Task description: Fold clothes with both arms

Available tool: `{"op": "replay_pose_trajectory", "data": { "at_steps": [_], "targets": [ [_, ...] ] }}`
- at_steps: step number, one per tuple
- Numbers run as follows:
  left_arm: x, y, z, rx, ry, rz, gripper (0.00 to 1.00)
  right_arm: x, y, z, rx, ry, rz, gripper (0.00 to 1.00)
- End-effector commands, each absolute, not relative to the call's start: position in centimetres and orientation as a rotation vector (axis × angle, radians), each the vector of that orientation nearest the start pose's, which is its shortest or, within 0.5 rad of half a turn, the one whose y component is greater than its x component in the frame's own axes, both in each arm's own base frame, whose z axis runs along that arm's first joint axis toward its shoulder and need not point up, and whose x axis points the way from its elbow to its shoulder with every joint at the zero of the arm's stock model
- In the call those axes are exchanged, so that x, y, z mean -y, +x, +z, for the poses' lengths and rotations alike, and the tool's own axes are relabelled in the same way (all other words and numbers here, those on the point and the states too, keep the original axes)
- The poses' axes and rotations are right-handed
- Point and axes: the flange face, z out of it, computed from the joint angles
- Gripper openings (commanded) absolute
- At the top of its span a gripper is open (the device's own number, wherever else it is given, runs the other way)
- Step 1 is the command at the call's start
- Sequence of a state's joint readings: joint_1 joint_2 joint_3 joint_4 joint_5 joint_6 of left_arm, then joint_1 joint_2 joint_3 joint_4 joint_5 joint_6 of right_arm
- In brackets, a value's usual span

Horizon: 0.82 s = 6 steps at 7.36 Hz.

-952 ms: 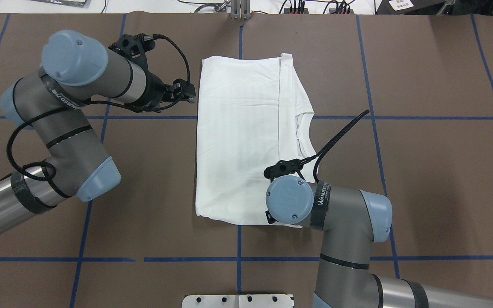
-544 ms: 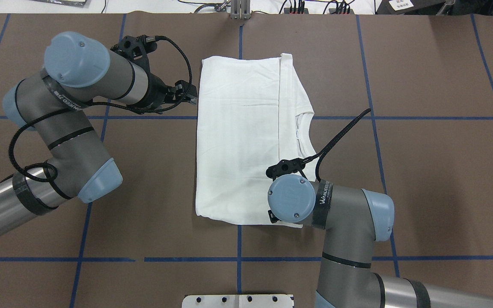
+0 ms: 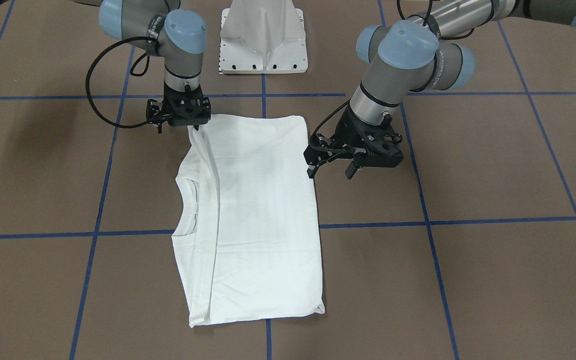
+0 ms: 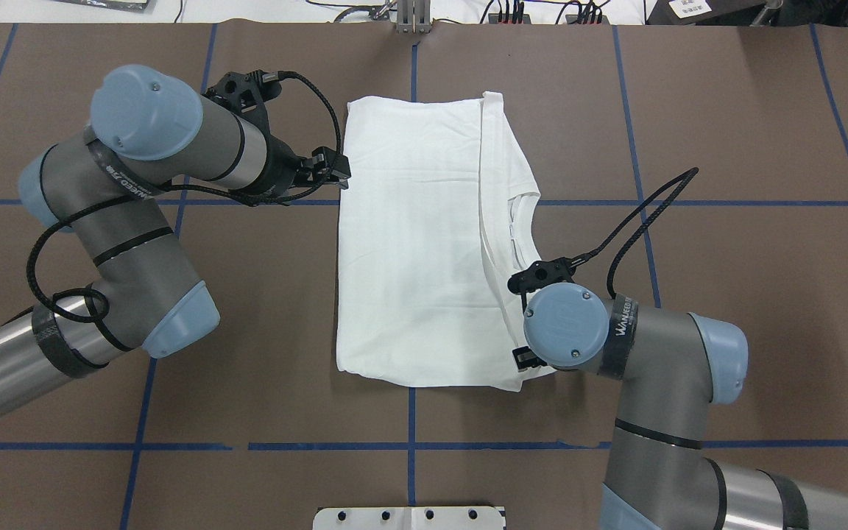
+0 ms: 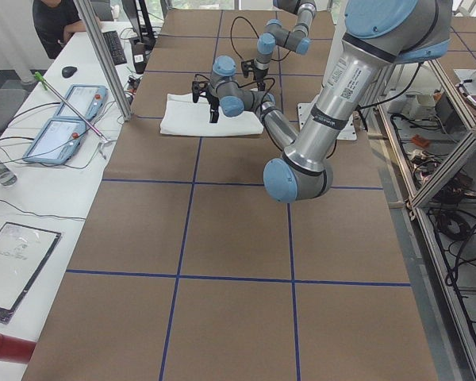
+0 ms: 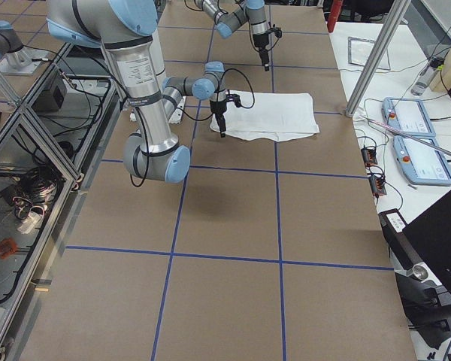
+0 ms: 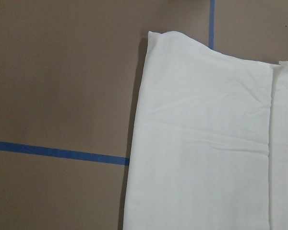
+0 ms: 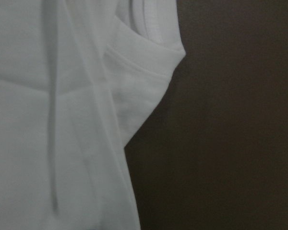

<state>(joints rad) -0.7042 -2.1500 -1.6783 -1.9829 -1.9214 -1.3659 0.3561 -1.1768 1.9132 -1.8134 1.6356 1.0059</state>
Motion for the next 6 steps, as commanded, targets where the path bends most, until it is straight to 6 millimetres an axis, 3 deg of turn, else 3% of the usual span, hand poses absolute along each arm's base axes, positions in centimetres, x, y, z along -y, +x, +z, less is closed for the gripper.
{"op": "replay_pose_trajectory", "data": {
  "at_steps": [1,3,4,5,6],
  "targets": [
    [50.5,44.1,22.1,-1.119,0.197,-0.252,1.0,32.1,-48.9,33.8,0.476,0.164,-0.217,1.0],
    [50.4,44.1,22.1,-1.121,0.198,-0.252,1.0,33.7,-47.5,31.7,0.518,0.182,-0.187,1.0],
    [50.5,44.1,22.2,-1.118,0.197,-0.252,1.0,34.9,-47.4,29.6,0.553,0.209,-0.171,1.0],
    [50.5,44.2,22.6,-1.112,0.197,-0.246,1.0,36.3,-47.5,28.5,0.598,0.252,-0.167,1.0],
    [50.5,44.1,22.7,-1.112,0.199,-0.243,1.0,38.3,-48.8,27.5,0.609,0.28,-0.184,1.0]
  ]
}}
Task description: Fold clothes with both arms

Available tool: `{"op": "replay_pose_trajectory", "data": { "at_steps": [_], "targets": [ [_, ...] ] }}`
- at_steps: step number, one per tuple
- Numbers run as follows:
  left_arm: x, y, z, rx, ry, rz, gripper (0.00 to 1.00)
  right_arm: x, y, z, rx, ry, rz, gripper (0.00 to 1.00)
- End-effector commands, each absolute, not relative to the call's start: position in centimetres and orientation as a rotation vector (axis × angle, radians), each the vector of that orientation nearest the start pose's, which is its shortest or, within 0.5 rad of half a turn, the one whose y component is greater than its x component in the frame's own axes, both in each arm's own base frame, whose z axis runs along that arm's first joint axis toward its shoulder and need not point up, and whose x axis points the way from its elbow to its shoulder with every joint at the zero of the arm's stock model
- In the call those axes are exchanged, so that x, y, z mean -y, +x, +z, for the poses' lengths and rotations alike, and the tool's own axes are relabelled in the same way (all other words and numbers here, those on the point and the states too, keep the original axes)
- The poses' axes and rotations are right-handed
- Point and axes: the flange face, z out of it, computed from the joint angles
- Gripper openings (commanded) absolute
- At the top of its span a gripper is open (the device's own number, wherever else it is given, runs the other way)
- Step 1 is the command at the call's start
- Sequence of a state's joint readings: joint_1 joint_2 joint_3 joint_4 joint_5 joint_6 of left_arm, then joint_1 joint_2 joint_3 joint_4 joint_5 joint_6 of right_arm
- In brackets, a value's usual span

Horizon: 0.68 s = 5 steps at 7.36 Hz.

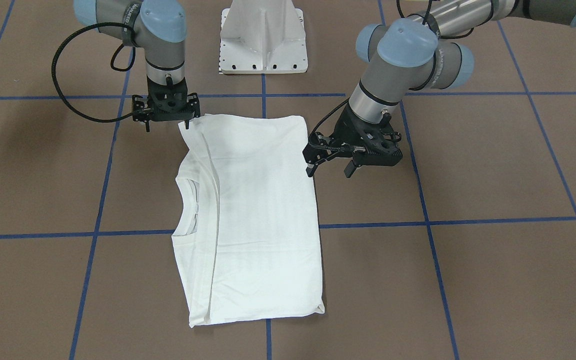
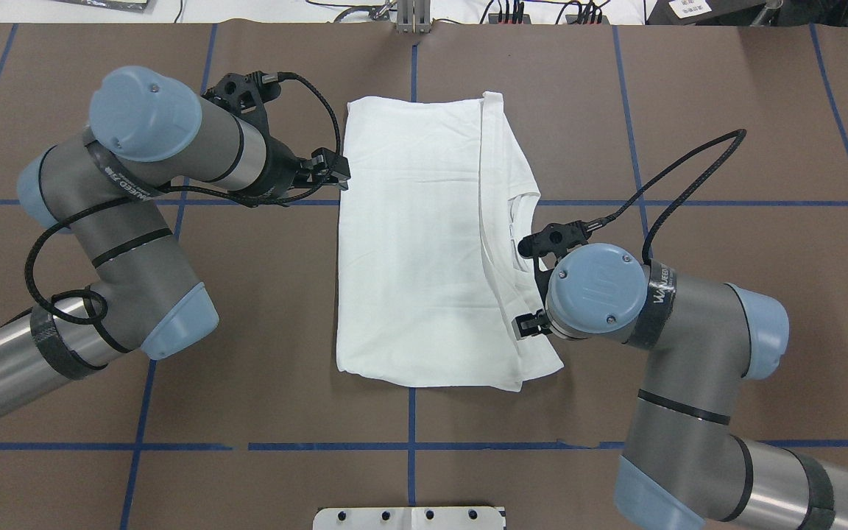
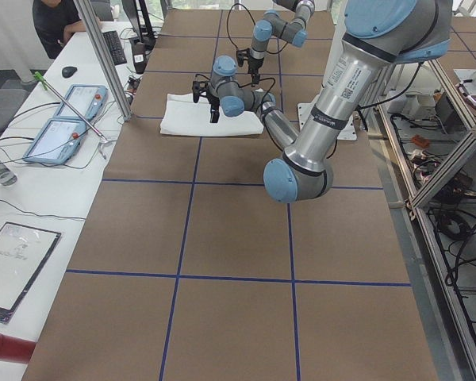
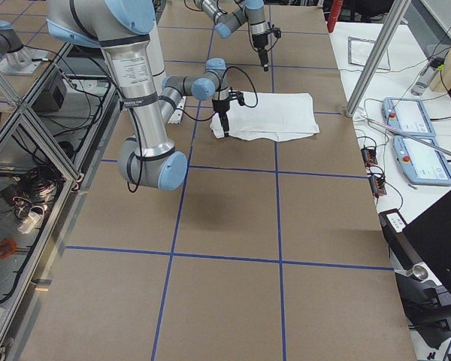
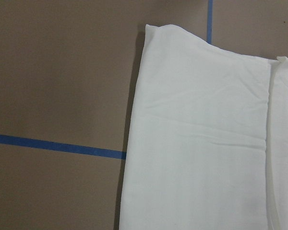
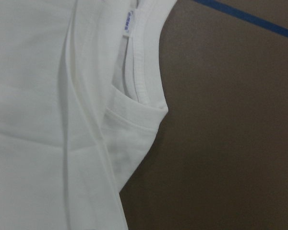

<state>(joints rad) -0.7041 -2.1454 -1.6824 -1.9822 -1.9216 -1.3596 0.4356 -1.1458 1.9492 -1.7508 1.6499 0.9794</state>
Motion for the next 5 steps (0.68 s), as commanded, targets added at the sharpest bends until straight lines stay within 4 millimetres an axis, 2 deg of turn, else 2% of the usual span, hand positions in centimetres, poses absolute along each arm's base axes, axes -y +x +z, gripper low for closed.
{"op": "replay_pose_trajectory", "data": {
  "at_steps": [1,3,5],
  "targets": [
    [50.5,44.1,22.8,-1.11,0.2,-0.24,1.0,40.4,-50.5,26.6,0.598,0.286,-0.176,1.0],
    [50.6,44.1,23.0,-1.109,0.204,-0.24,1.0,44.2,-52.1,25.6,0.577,0.304,-0.17,1.0],
    [50.6,44.1,23.1,-1.107,0.208,-0.232,1.0,46.6,-55.2,26.3,0.57,0.309,-0.176,1.0]
  ]
}}
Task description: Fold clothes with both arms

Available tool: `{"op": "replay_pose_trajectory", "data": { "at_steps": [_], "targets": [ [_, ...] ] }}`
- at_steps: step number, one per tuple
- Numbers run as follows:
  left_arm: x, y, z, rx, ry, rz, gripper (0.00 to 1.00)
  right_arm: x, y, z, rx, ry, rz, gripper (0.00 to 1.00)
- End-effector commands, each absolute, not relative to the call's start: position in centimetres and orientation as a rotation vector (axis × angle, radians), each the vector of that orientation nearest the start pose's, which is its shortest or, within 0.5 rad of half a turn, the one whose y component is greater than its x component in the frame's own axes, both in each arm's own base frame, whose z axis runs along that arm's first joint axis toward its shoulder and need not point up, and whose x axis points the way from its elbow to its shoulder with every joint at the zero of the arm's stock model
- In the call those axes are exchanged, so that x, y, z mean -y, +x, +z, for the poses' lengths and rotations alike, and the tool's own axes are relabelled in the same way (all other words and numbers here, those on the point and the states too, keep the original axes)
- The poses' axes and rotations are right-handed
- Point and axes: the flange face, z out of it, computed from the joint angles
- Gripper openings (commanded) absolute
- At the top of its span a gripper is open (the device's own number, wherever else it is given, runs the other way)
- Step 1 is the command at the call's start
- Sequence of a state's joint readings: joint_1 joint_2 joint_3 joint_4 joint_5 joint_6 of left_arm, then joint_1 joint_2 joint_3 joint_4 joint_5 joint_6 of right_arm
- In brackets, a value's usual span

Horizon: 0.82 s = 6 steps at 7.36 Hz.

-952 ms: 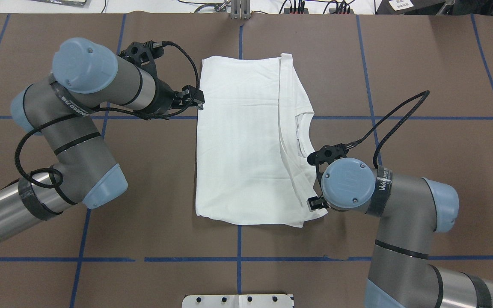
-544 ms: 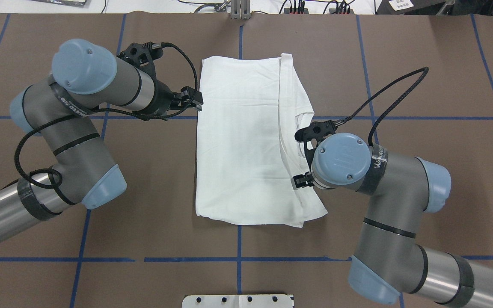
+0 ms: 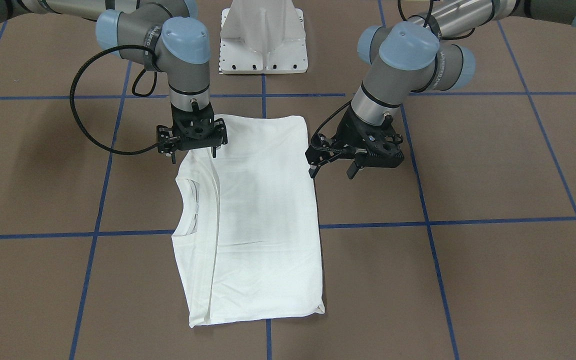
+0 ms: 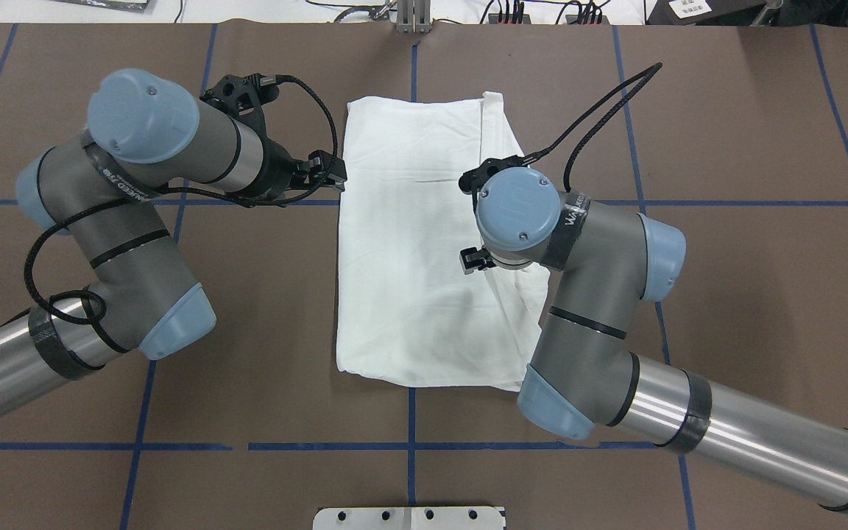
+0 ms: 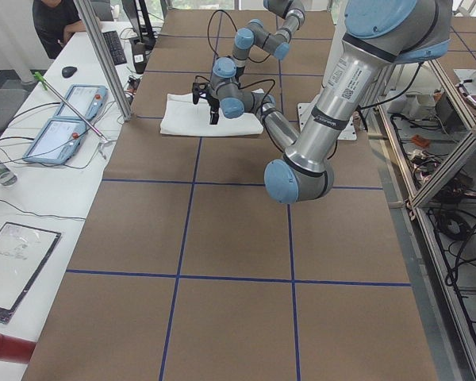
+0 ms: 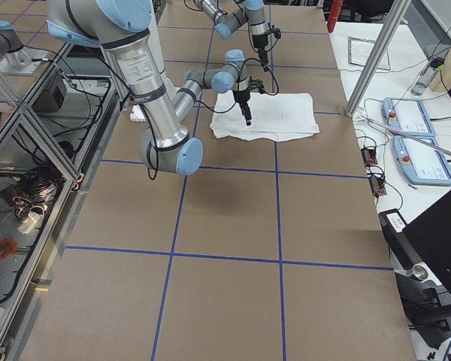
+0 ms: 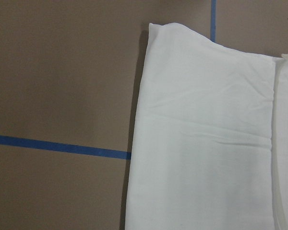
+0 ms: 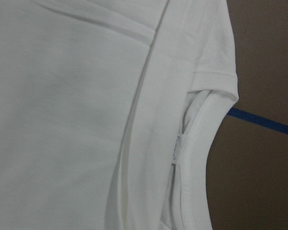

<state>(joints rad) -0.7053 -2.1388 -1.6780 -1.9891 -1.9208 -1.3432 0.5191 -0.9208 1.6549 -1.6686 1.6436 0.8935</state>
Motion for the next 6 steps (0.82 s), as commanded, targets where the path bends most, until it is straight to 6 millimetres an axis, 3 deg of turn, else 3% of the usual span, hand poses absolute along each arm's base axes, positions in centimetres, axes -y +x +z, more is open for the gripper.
{"op": "replay_pose_trajectory", "data": {
  "at_steps": [1,4,5,6],
  "targets": [
    [50.6,44.1,23.1,-1.107,0.208,-0.232,1.0,47.2,-56.4,27.8,0.58,0.313,-0.18,1.0],
    [50.6,44.1,23.0,-1.108,0.208,-0.233,1.0,47.3,-55.6,29.4,0.58,0.275,-0.207,1.0],
    [50.6,44.2,23.0,-1.108,0.207,-0.234,1.0,47.1,-55.2,31.2,0.563,0.263,-0.209,1.0],
    [50.6,44.2,23.0,-1.109,0.206,-0.233,1.0,47.0,-55.2,31.6,0.56,0.26,-0.21,1.0]
  ]
}}
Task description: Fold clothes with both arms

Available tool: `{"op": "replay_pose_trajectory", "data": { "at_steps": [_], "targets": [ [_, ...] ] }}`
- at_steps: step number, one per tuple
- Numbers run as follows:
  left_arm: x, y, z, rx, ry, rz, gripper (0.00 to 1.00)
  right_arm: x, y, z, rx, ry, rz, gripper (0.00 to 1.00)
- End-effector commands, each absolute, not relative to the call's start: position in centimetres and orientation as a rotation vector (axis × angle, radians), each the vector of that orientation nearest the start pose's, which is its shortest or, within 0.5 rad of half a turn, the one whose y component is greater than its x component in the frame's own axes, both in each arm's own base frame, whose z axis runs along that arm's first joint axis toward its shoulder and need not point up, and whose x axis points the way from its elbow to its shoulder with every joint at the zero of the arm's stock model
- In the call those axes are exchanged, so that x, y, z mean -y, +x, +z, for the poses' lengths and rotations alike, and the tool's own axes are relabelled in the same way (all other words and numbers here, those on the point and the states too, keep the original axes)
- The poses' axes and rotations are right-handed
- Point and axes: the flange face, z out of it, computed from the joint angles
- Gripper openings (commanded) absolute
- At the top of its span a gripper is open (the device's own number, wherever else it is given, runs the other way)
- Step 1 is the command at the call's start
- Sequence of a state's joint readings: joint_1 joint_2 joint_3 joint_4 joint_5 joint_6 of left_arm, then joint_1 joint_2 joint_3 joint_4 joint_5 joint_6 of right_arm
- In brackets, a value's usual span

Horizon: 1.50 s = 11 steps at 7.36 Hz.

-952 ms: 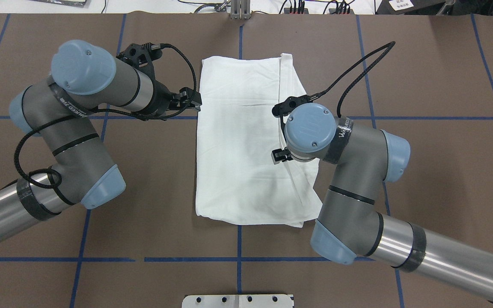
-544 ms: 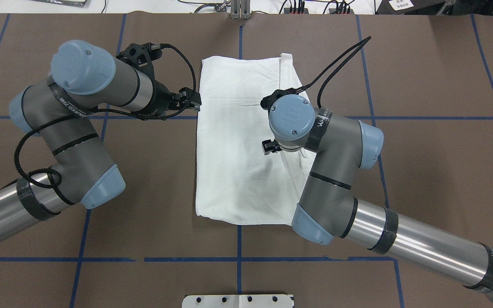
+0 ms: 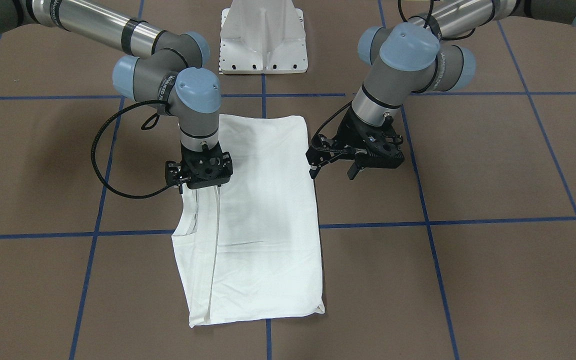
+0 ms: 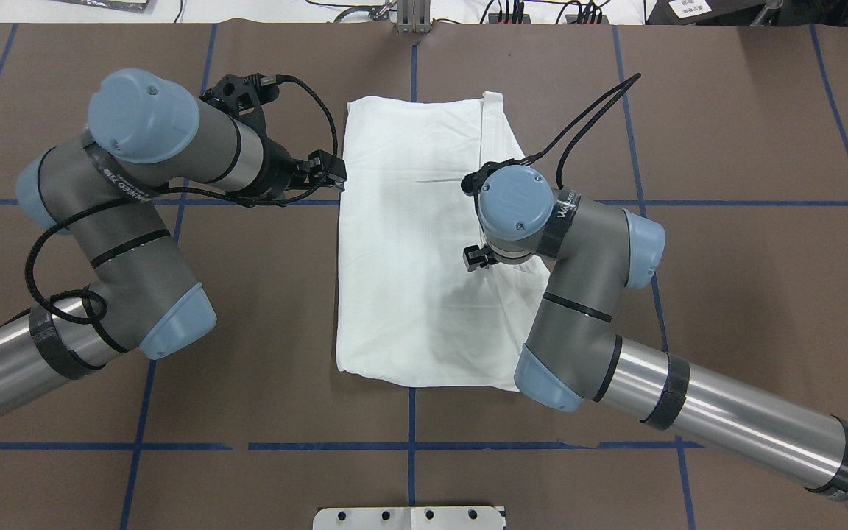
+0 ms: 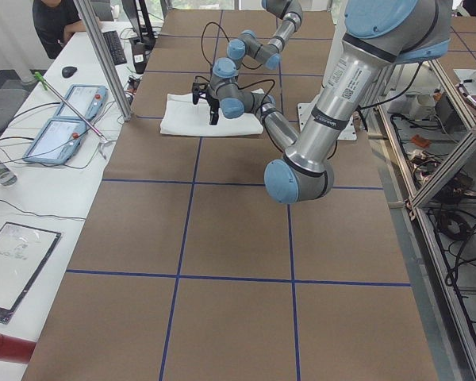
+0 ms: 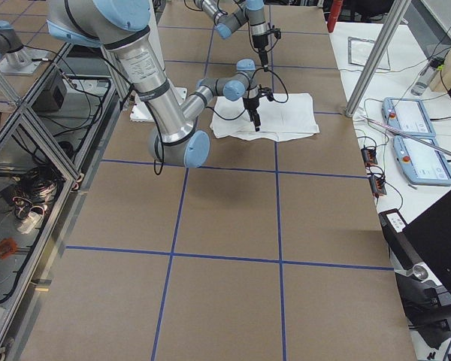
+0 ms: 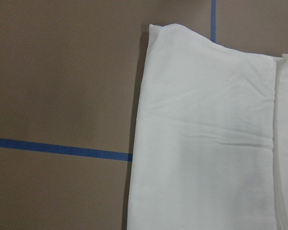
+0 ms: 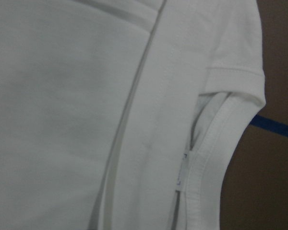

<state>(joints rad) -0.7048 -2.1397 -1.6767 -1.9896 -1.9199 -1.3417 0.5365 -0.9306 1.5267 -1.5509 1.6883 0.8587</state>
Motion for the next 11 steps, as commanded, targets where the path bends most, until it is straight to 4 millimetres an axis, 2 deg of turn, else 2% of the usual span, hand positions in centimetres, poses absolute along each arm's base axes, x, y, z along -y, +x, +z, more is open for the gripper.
{"op": "replay_pose_trajectory", "data": {
  "at_steps": [1,3,6,7,9,11],
  "targets": [
    [50.6,44.2,23.0,-1.108,0.207,-0.232,1.0,46.9,-55.1,31.4,0.563,0.261,-0.211,1.0],
    [50.6,44.2,22.8,-1.11,0.207,-0.235,1.0,47.5,-53.7,31.0,0.571,0.266,-0.202,1.0],
    [50.7,44.3,22.7,-1.112,0.206,-0.239,1.0,47.2,-52.0,34.1,0.545,0.247,-0.204,1.0],
    [50.7,44.3,22.7,-1.111,0.207,-0.236,1.0,48.1,-50.7,34.9,0.533,0.245,-0.19,1.0],
    [50.5,44.2,22.3,-1.116,0.207,-0.235,1.0,48.2,-46.2,36.5,0.534,0.257,-0.243,1.0],
    [50.2,43.9,21.6,-1.125,0.208,-0.236,1.0,48.4,-44.8,34.8,0.594,0.245,-0.241,1.0]
  ]
}}
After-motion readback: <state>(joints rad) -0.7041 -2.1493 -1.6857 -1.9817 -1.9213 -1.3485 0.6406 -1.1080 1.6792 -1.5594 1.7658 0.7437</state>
